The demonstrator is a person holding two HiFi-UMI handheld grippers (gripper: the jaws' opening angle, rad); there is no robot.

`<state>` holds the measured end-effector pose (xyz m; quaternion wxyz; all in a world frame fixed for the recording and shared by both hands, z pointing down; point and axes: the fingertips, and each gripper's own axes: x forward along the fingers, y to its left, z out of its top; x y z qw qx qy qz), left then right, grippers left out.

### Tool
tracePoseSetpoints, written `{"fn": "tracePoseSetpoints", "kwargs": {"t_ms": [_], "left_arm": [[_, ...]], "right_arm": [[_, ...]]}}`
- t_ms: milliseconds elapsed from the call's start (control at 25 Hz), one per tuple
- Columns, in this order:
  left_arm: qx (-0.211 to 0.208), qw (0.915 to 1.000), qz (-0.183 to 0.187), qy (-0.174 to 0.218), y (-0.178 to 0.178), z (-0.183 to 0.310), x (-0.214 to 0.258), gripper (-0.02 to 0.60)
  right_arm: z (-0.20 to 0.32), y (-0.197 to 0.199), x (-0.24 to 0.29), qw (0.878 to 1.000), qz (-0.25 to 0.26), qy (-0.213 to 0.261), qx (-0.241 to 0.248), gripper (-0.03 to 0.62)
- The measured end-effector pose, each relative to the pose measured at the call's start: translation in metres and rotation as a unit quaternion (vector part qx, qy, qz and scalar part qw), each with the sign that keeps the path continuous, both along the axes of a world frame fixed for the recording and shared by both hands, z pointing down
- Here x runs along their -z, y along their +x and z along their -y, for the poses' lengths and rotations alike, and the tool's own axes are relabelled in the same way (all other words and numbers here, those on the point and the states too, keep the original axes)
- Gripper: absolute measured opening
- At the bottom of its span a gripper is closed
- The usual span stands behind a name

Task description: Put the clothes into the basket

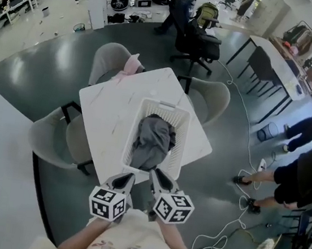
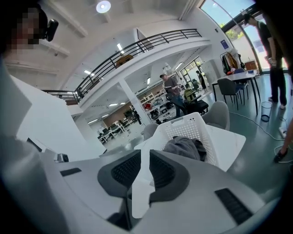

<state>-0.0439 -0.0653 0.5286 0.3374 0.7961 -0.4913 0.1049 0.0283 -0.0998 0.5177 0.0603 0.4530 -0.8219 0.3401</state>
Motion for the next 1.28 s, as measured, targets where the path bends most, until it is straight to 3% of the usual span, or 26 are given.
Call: {"fn": "tracePoseSetpoints", "kwargs": {"t_ms": [520, 960, 1280], "left_arm": [[-0.009, 0.9998, 0.016, -0.008, 0.069, -0.085, 0.010, 0.011], [0.013, 0.9996, 0.023, -0.014, 0.089, -0.152, 0.007, 0.011], [0.006, 0.9995, 0.024, -0.020, 0.107, -0.171, -0.009, 0.011]], "right_arm": [[-0.093, 0.050, 0.010, 1.000, 0.012, 0.006, 0.026, 0.044], [-0.157, 0.067, 0.012, 0.998, 0.025, 0.009, 0.050, 0.044], [-0.176, 0.072, 0.004, 0.998, 0.032, 0.010, 0.059, 0.043]]}}
